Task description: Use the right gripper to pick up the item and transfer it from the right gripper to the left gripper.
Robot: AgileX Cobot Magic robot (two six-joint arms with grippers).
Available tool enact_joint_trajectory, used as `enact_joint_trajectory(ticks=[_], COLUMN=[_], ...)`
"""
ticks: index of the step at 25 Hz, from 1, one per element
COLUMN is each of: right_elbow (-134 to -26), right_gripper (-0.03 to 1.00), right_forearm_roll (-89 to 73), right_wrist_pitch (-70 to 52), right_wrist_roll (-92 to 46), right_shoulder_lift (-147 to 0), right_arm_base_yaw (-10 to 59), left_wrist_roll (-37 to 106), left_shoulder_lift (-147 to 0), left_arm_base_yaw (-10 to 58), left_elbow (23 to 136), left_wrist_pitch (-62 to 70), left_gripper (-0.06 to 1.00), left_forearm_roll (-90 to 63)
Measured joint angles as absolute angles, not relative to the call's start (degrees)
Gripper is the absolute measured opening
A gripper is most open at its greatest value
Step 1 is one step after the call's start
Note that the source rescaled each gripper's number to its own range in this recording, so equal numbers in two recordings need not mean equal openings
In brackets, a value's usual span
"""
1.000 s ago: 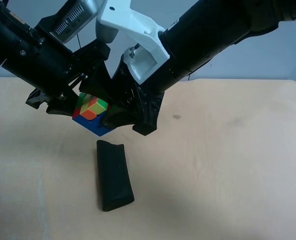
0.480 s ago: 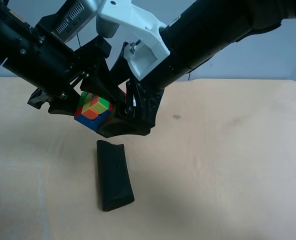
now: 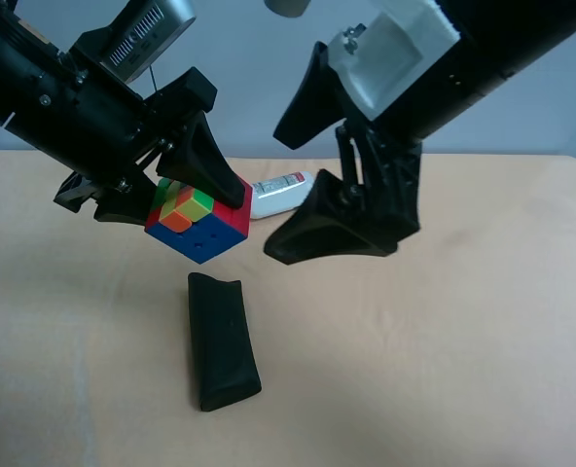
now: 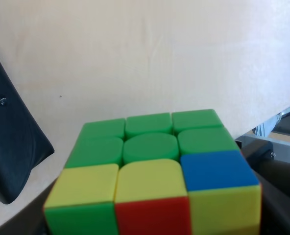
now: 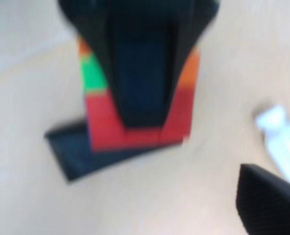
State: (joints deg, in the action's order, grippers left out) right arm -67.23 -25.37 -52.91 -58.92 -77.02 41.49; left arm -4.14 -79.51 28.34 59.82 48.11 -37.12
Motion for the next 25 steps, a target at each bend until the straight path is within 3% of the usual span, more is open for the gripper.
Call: enact_joint_trajectory(ticks=[10,15,25], right_elbow=[-67.2,-66.3,-46.7], right_gripper=[1.00,1.00,1.00], right_forearm_roll=[-15.7,-11.8,-9.1], right_wrist_pitch=[-67.7,-69.0,-70.0], right_wrist_roll=[-41.9,-32.9,-21.4], right_shoulder_lift=[-68.7,-64.0,-43.7], right_arm_base_yaw=[41.5,41.5,41.5], left_wrist_roll=[-4.1,-4.1,-4.1], left_shoulder_lift=[-79.5,-79.5,-79.5], left_arm_base_yaw=[28.3,28.4,28.4], left_elbow=[59.8,59.8,59.8], left_wrist_pitch=[48.2,48.3,48.1], left_gripper=[0.00,0.00,0.00], left_forearm_roll=[-37.2,-37.2,-37.2])
